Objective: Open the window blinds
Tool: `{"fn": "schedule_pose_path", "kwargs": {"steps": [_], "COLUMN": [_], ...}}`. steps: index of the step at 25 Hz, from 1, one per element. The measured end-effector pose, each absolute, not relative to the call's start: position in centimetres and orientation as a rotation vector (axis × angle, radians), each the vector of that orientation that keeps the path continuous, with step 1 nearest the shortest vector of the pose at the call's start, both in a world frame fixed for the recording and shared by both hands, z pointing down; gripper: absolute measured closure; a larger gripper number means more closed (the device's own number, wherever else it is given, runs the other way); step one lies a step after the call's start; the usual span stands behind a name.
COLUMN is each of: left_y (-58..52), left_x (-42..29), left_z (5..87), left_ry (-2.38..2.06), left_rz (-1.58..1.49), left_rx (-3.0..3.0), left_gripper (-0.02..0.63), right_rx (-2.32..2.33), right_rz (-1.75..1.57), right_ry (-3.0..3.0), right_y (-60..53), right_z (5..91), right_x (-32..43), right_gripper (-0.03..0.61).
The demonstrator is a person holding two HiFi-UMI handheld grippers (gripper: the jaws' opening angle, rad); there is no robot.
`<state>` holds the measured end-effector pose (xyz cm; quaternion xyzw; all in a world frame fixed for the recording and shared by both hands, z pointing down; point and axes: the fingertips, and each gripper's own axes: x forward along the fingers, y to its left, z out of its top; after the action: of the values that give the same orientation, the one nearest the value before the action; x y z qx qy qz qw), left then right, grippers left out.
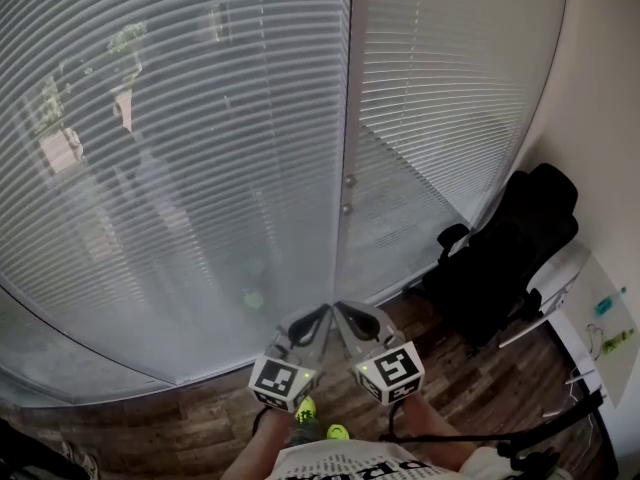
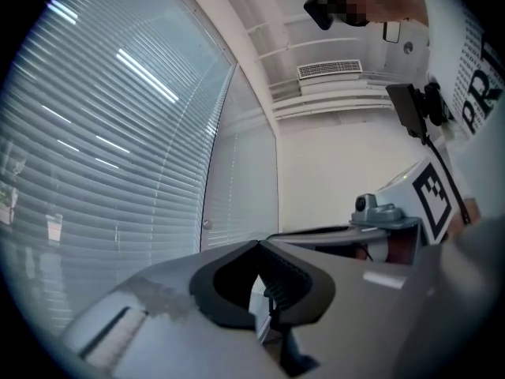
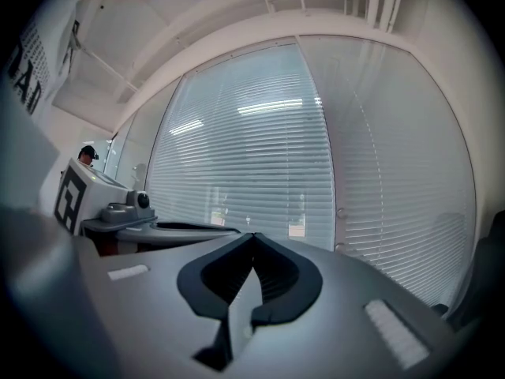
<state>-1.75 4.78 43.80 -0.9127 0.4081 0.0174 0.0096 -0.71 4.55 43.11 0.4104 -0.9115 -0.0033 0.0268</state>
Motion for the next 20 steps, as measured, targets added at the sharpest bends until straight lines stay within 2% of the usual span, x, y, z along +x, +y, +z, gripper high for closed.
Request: {"fn": "schedule_pose_path", "kwargs": {"steps": [10, 20], "left_y": [-1.8, -5.9], "left_x": [-3.7, -6.3], "left_z": [41.2, 42.4], "left_ry": [1.22, 1.175], "left_rz": [0.11, 0.135], "left_rx": [-2.885, -2.924], "left_gripper": [0.621, 0.621], "right_rx": [1.333, 1.407], "right_rz": [-0.054, -0.047], "right_ry": [-2.775, -2.732], "right_y": [-2.3, -6.5], "right_z": [40.5, 41.5], "right_x": [-2.7, -5.2], "right_gripper": [0.571, 0.572]}}
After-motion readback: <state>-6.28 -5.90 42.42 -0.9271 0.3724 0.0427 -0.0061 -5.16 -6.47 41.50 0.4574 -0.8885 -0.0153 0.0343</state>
